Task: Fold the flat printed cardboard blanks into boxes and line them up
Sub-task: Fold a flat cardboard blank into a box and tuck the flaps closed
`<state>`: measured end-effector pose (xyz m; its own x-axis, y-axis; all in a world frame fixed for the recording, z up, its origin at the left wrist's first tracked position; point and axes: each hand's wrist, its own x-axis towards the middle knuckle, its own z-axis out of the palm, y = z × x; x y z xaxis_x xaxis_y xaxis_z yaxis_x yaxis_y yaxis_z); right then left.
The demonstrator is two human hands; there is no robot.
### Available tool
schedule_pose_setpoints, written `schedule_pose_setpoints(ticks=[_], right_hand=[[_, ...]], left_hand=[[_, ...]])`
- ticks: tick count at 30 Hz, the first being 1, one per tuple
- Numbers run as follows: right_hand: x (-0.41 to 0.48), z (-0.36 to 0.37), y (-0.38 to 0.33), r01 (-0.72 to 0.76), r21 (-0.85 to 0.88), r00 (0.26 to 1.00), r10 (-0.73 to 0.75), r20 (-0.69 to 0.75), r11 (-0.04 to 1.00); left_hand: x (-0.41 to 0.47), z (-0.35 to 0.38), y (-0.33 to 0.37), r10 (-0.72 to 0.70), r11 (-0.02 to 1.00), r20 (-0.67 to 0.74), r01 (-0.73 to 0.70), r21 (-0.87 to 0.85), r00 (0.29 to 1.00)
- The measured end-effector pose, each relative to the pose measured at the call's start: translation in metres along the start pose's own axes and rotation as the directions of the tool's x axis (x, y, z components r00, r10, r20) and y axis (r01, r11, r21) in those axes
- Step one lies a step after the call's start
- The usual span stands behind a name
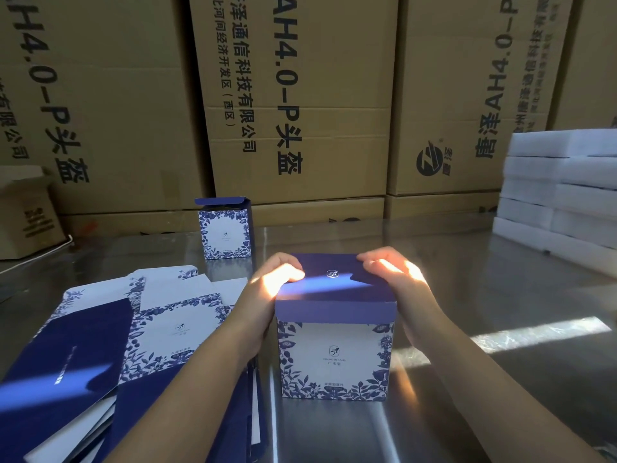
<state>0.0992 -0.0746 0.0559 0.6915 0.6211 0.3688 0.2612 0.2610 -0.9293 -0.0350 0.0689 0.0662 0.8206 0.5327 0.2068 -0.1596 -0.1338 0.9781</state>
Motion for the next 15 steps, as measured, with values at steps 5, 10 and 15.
schedule_pose_setpoints(ticks=[5,10,15], right_hand=[[0.004,-0.009,-0.011,-0.087,-0.077,0.984,0.097,0.147,0.993],[0.021,-0.011,-0.032,-0.257,-0.333,0.945,0.308,0.109,0.907],[0.034,0.008,-0.046,-0.197,-0.679,0.939,0.336,0.078,0.707]], left_hand=[[0.0,0.0,0.007,-0.062,0.998,-0.026,0.061,-0.026,0.998],[0.025,-0.006,0.036,-0.085,0.934,0.029,0.069,0.35,0.996],[0.039,0.004,0.049,-0.192,0.756,0.077,0.098,0.647,0.978]])
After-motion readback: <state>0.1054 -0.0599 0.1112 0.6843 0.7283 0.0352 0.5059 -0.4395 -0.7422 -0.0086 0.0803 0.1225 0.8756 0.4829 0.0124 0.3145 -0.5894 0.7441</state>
